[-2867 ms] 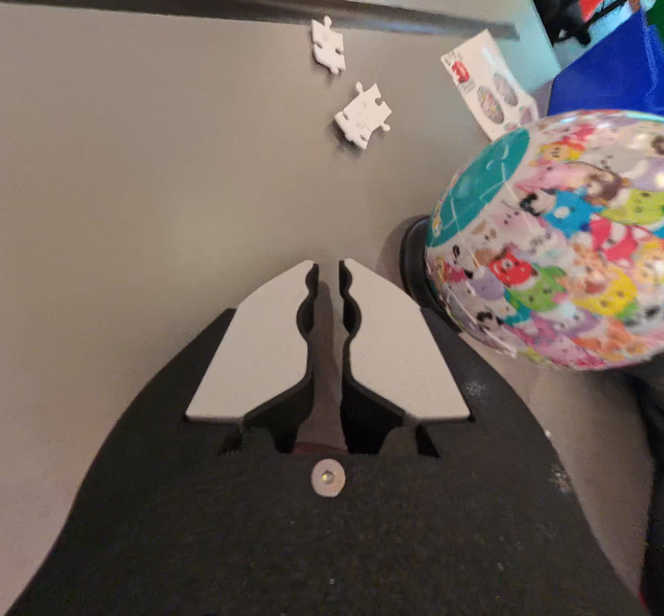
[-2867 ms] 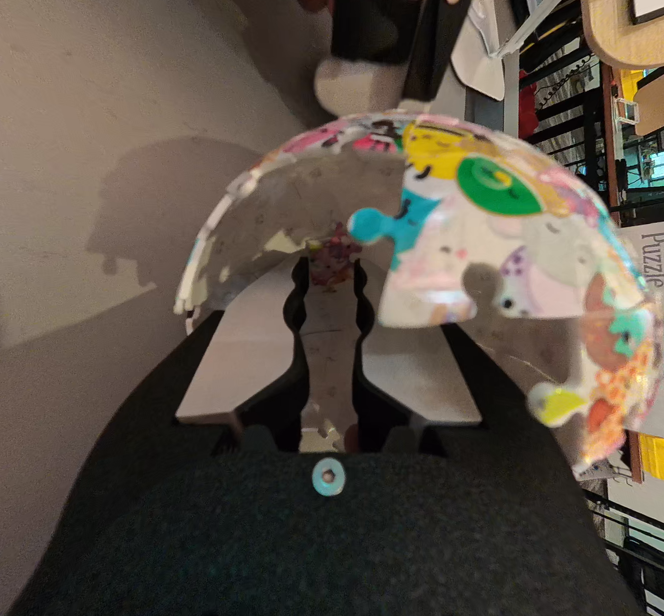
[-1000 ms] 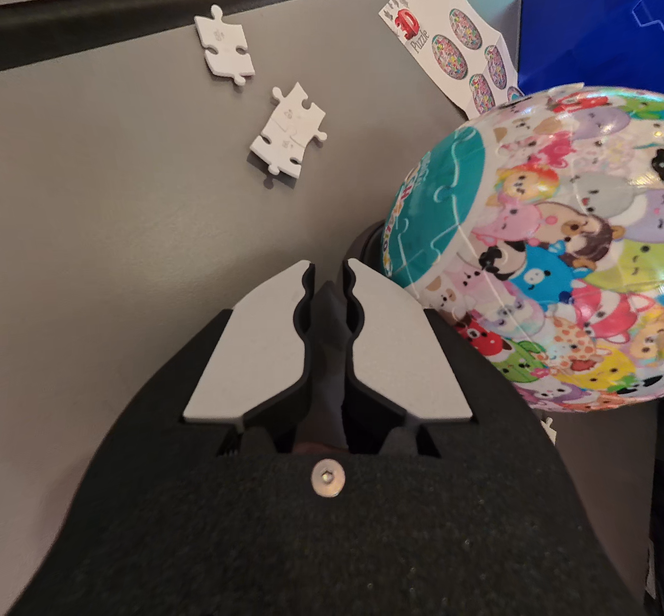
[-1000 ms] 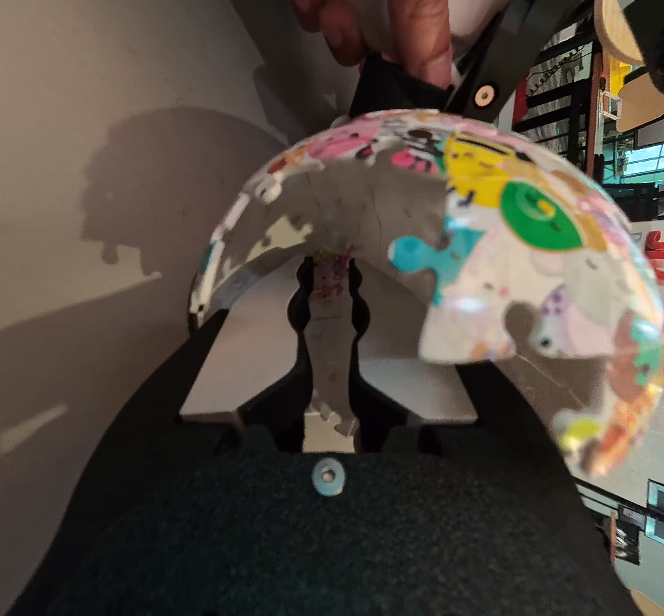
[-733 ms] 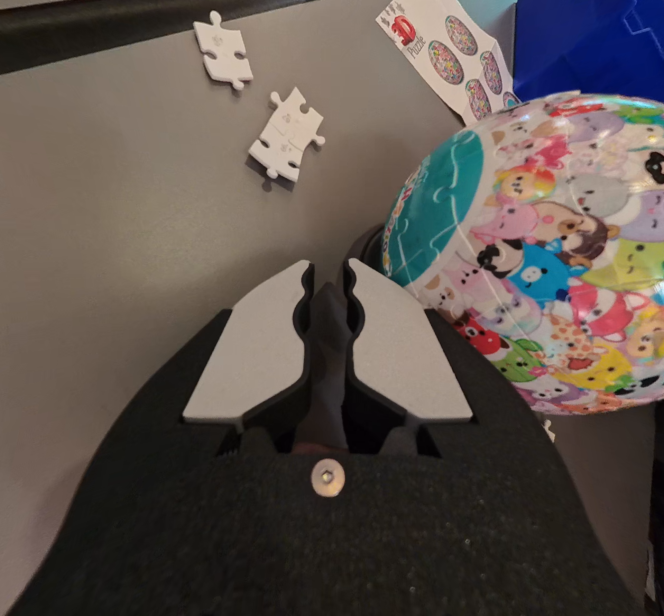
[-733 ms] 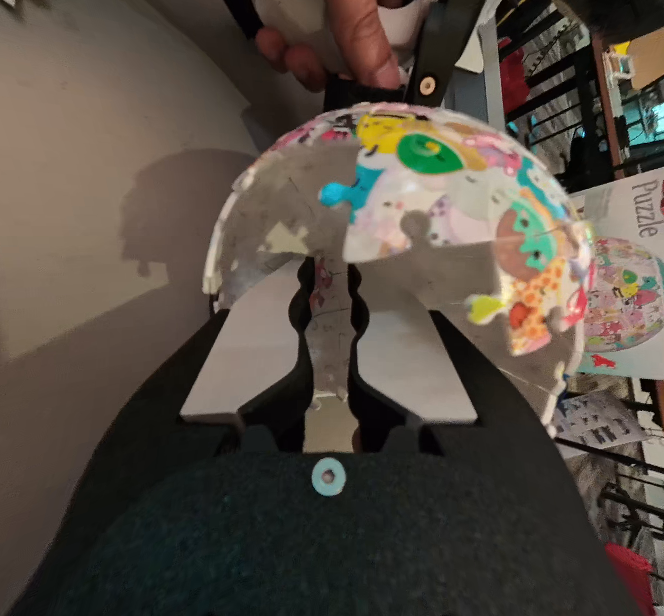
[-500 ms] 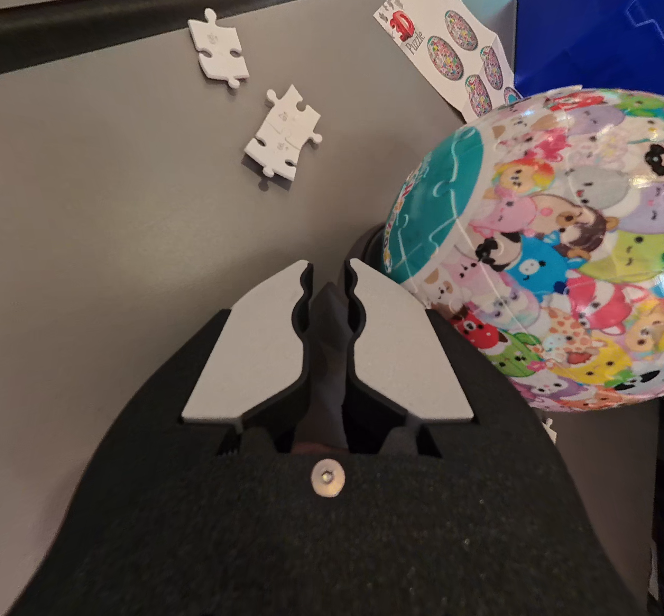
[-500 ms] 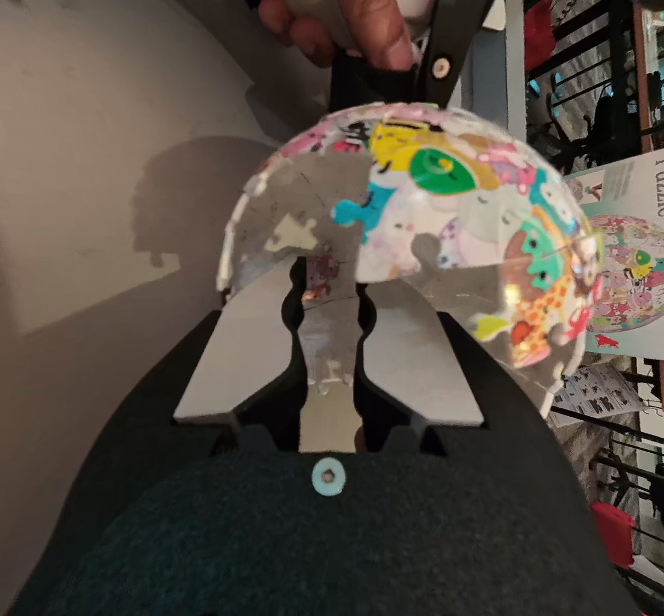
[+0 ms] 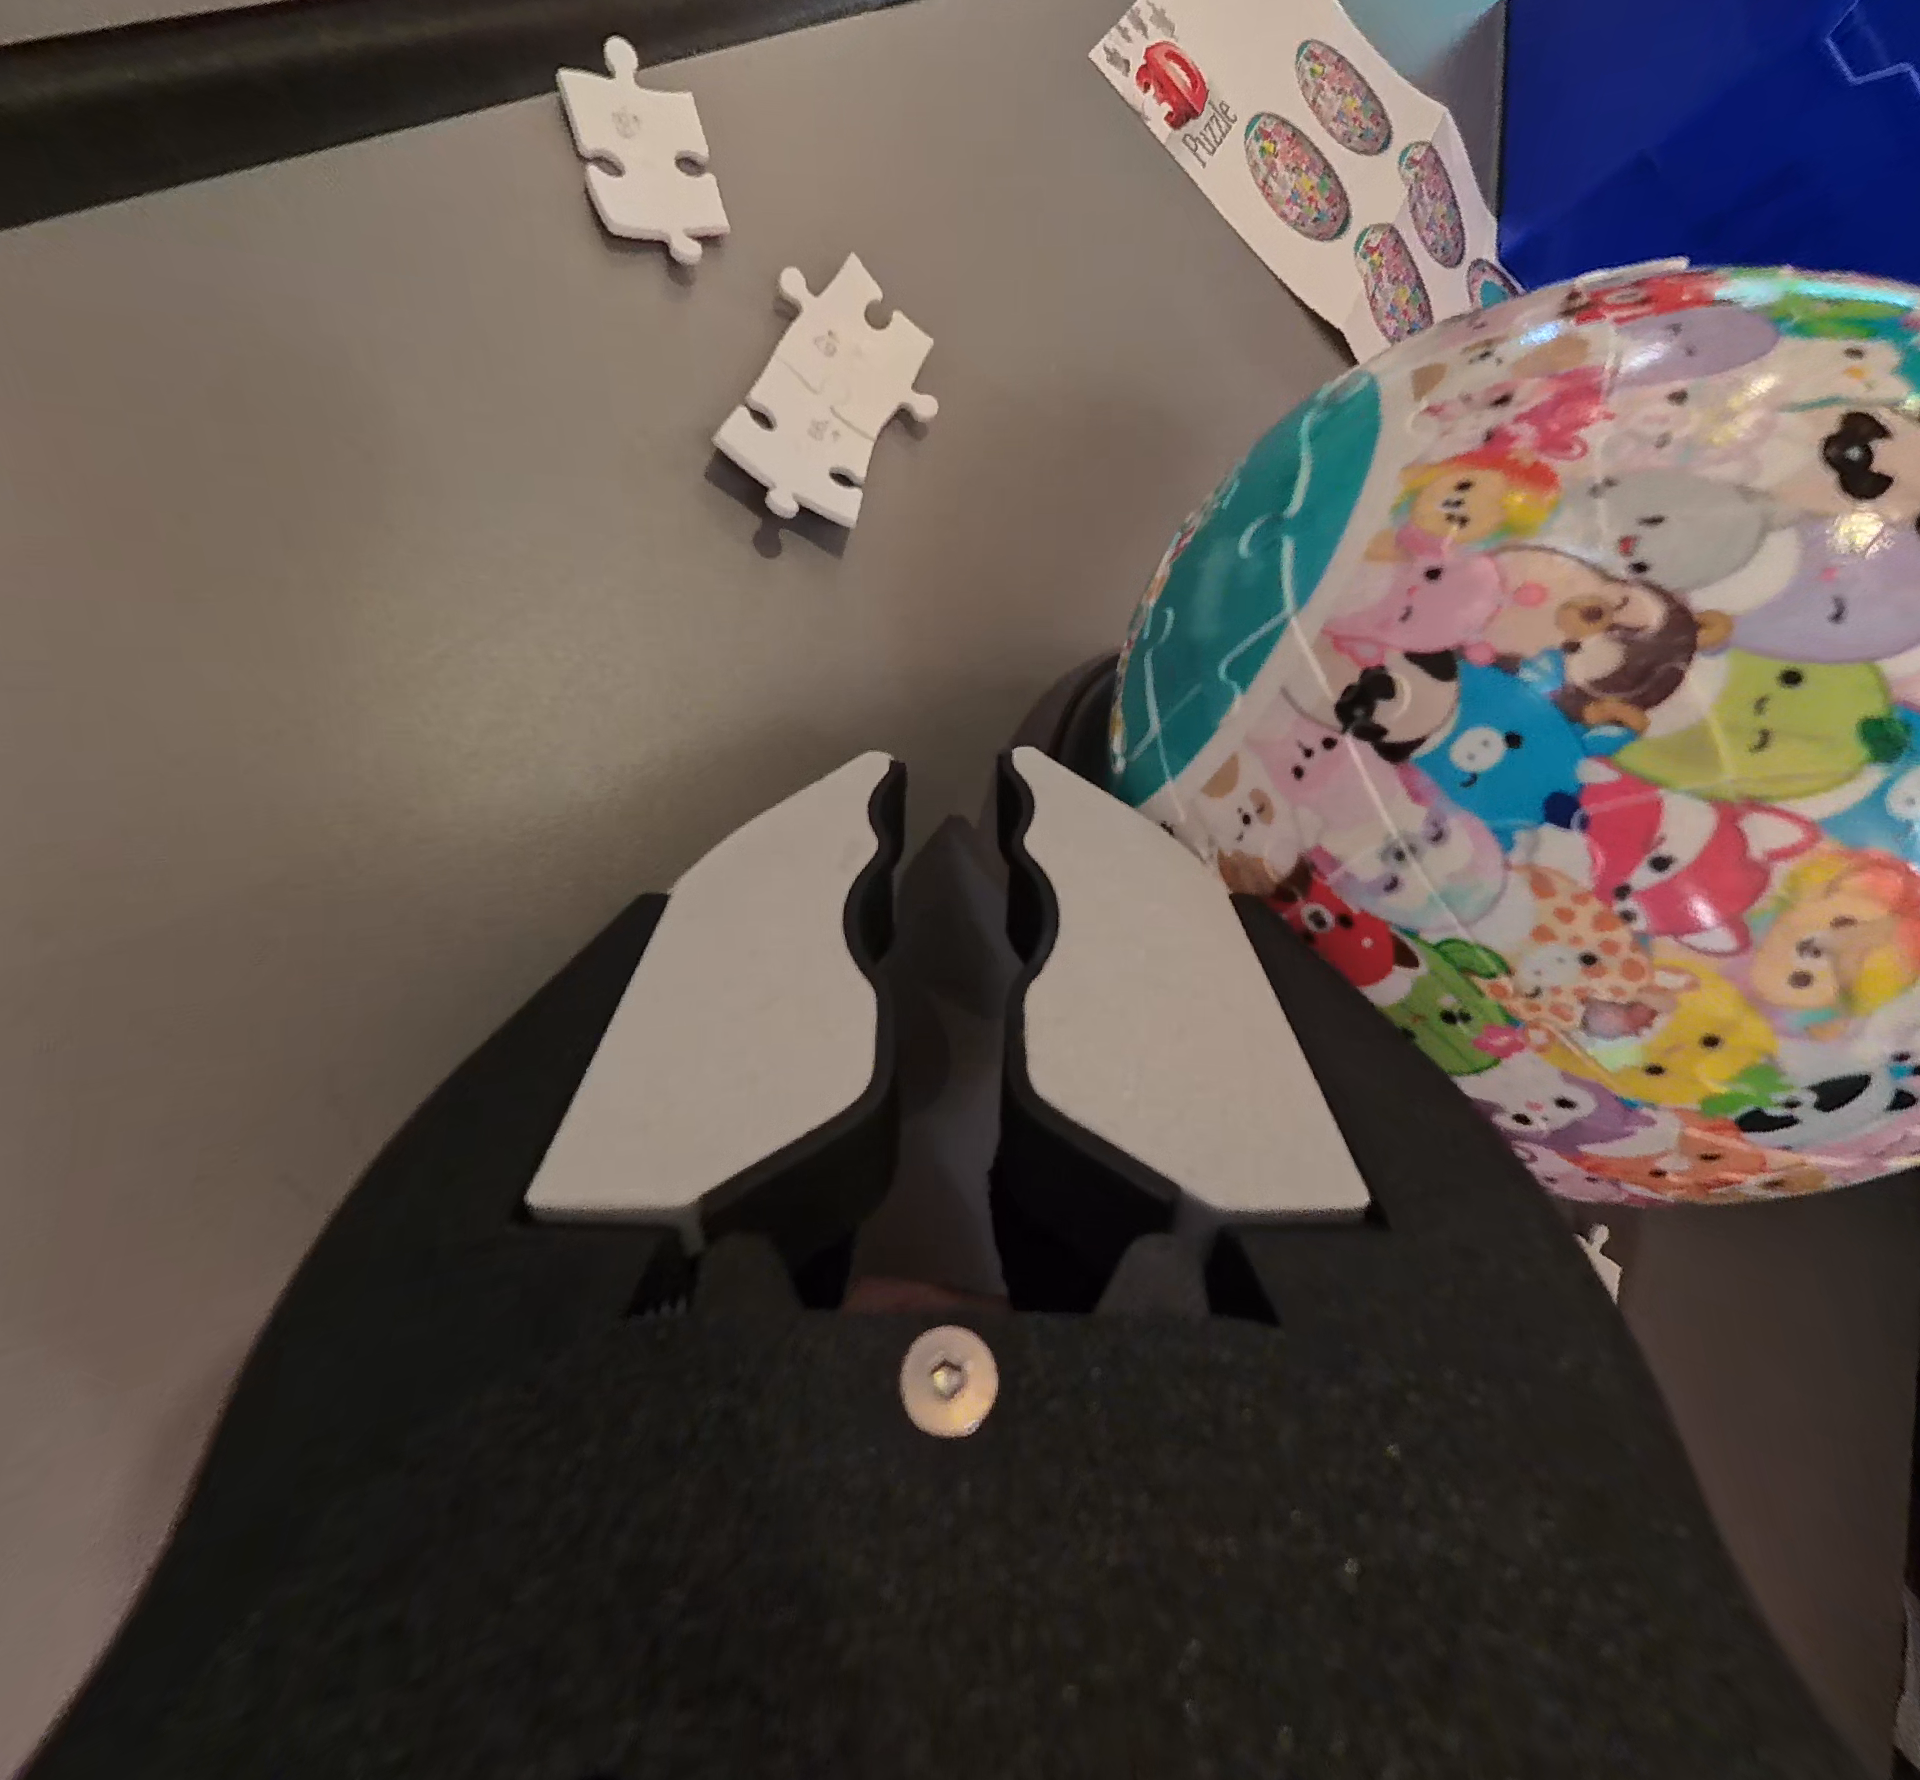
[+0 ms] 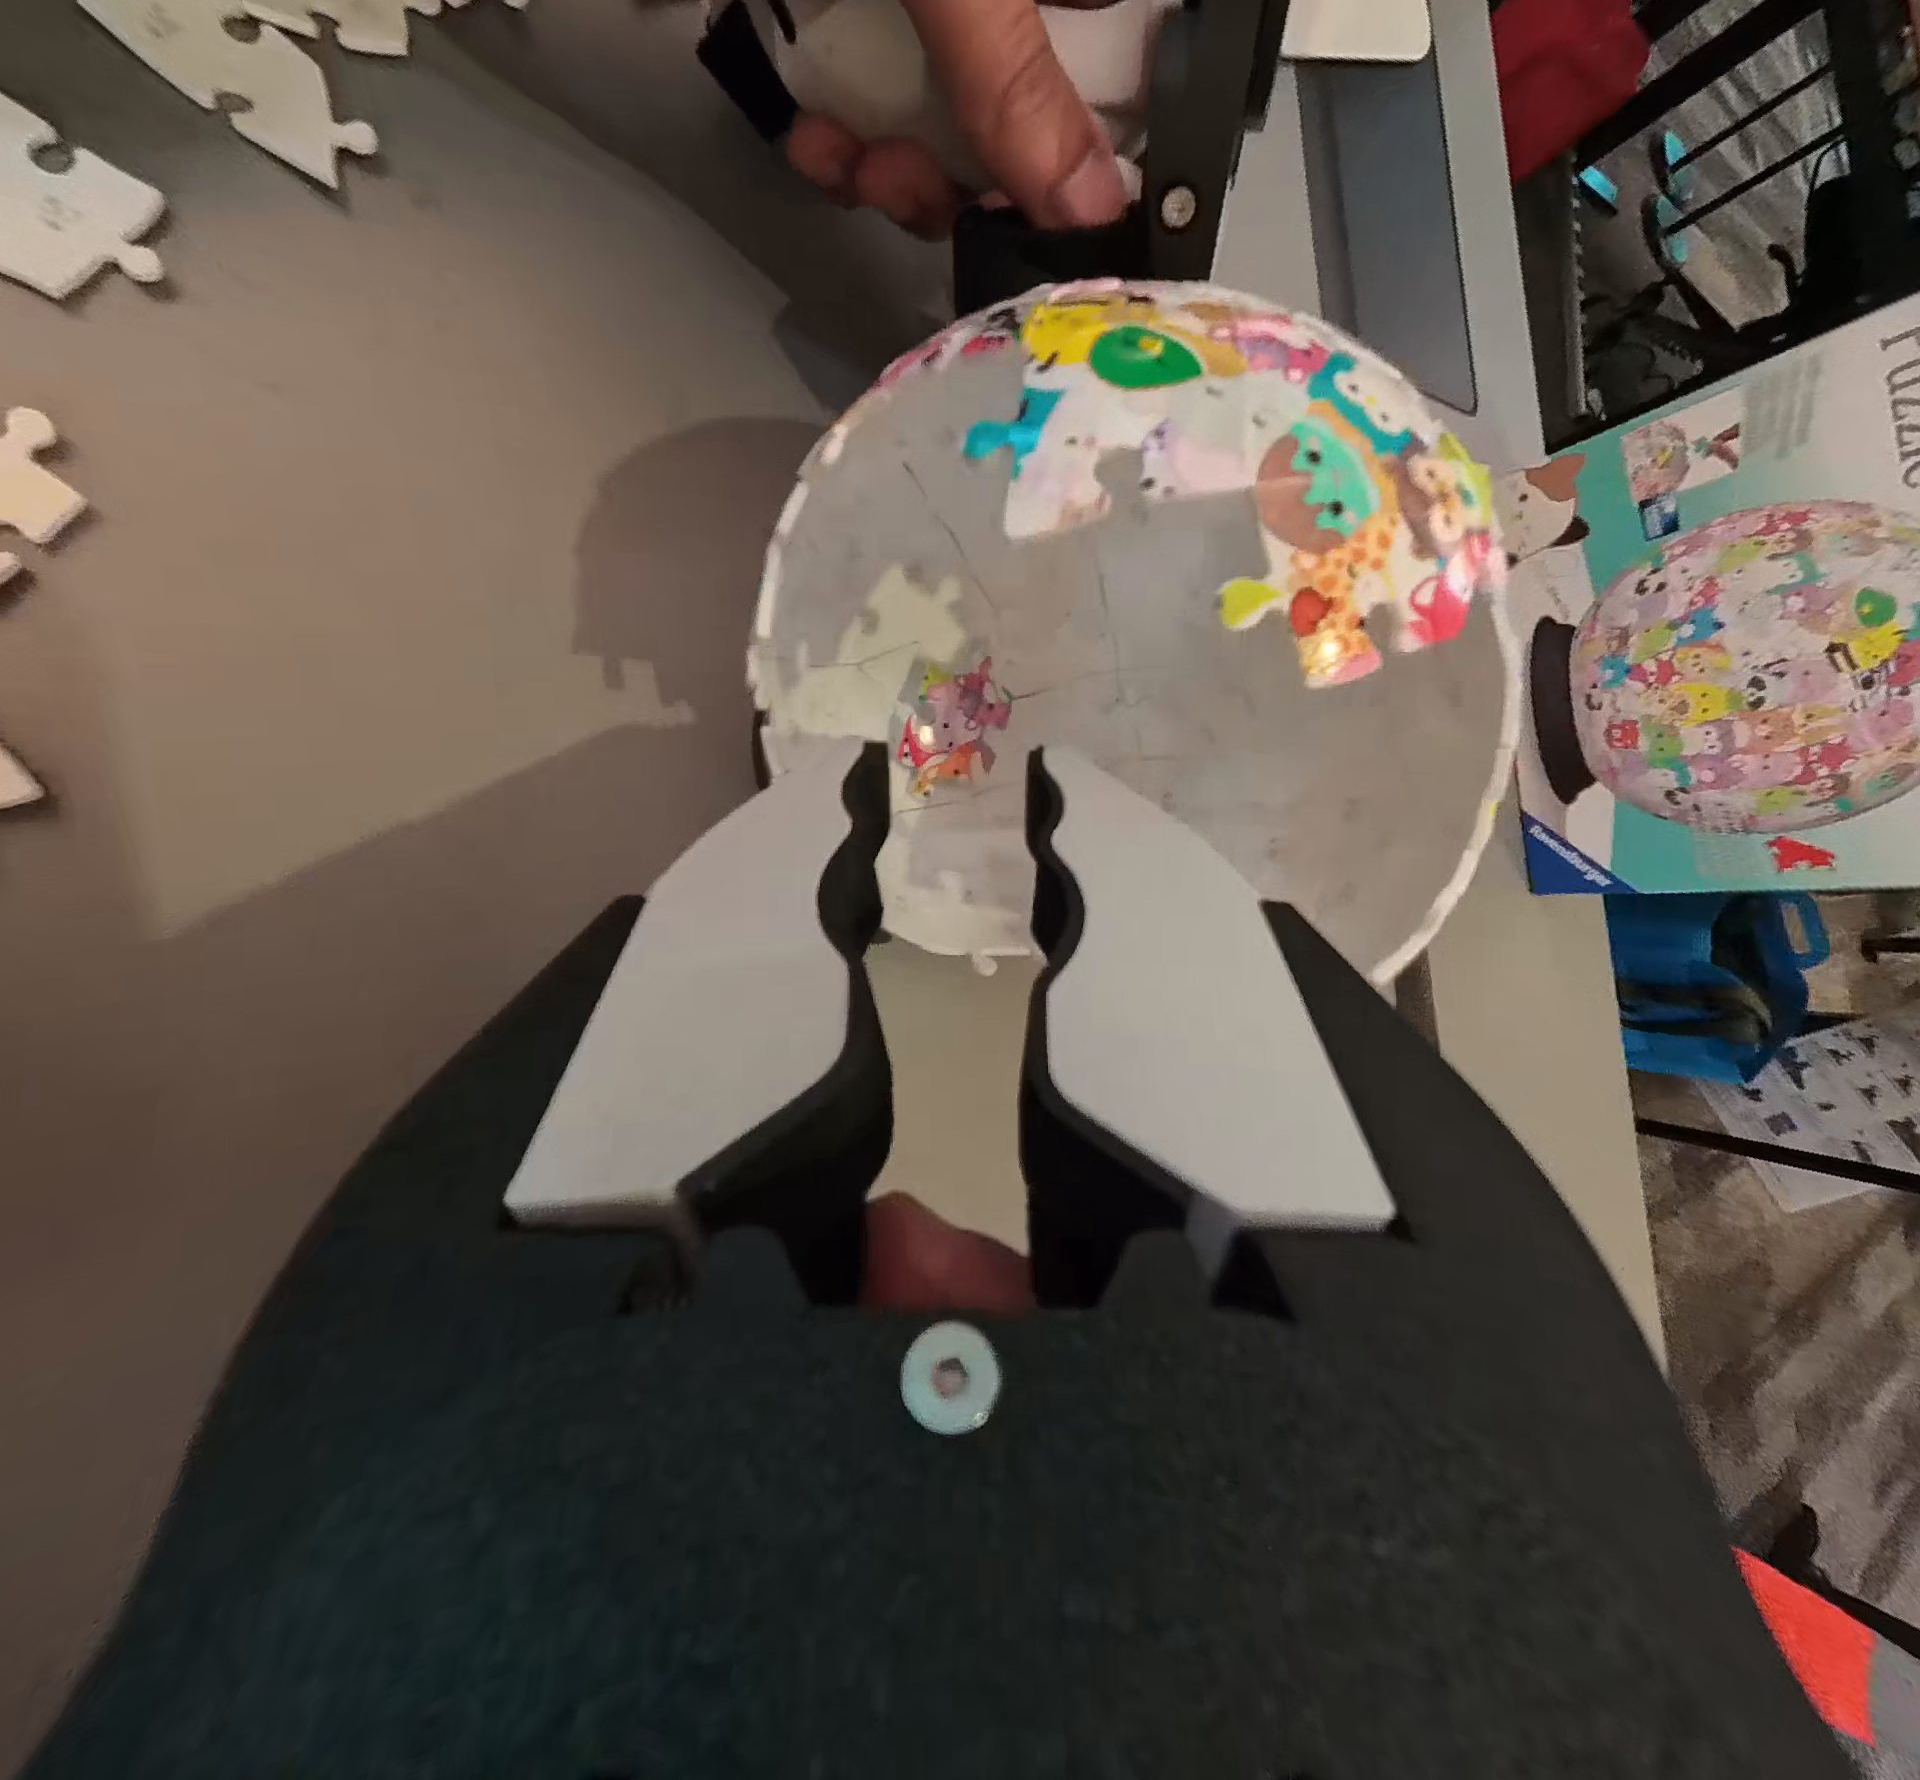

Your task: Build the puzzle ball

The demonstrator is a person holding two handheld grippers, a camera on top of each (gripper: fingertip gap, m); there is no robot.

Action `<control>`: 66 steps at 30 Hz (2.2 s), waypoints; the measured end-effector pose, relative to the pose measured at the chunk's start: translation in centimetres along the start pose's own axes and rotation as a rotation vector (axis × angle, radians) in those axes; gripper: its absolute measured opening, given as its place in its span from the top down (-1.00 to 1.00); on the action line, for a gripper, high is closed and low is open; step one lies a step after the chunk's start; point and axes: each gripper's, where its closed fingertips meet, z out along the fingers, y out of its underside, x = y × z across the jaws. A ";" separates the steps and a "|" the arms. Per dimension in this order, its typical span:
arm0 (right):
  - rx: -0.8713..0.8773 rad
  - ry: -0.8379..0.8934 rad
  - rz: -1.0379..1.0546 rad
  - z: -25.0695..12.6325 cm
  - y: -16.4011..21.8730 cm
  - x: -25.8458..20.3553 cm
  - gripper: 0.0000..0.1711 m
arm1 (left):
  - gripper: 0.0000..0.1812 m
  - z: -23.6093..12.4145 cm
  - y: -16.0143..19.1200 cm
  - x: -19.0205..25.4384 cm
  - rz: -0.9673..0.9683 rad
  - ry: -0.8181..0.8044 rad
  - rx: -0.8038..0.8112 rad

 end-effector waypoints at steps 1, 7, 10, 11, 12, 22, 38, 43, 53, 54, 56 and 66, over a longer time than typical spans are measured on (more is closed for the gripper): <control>0.008 0.006 0.004 -0.1 -0.1 0.0 0.72 | 0.82 0.0 0.0 0.0 0.000 -0.001 0.000; -0.021 -0.101 0.224 1.7 0.3 -1.2 0.31 | 0.82 0.0 0.0 0.0 -0.005 0.003 0.002; -0.046 -0.120 0.311 2.8 0.7 -1.2 0.32 | 0.82 0.0 -0.1 -0.1 -0.008 0.000 0.005; -0.044 -0.125 0.337 2.9 0.6 -1.2 0.36 | 0.82 -0.1 -0.1 -0.1 -0.008 0.002 0.006; -0.036 -0.131 0.345 2.8 0.4 -1.3 0.40 | 0.82 -0.1 -0.1 0.0 -0.008 0.006 0.006; -0.044 -0.012 0.401 1.7 1.2 0.9 0.63 | 0.81 -0.1 -0.1 0.0 -0.018 0.020 0.017; -0.260 0.069 0.452 3.0 2.2 1.6 0.60 | 0.81 -0.1 -0.2 0.1 -0.019 0.027 0.020; -0.307 0.049 0.425 3.7 2.3 1.0 0.58 | 0.81 0.0 -0.2 0.2 -0.017 0.025 0.018; -0.320 0.020 0.423 4.2 2.4 0.4 0.61 | 0.81 0.0 -0.2 0.2 -0.026 0.039 0.025; -0.314 0.014 0.433 4.3 2.4 0.4 0.62 | 0.81 0.0 -0.2 0.2 -0.029 0.042 0.027; -0.302 0.008 0.432 4.6 2.3 0.4 0.61 | 0.81 0.0 -0.3 0.3 -0.032 0.046 0.031; -0.237 0.012 0.336 5.5 1.7 0.6 0.58 | 0.82 -0.7 -1.1 0.6 -0.038 0.078 0.083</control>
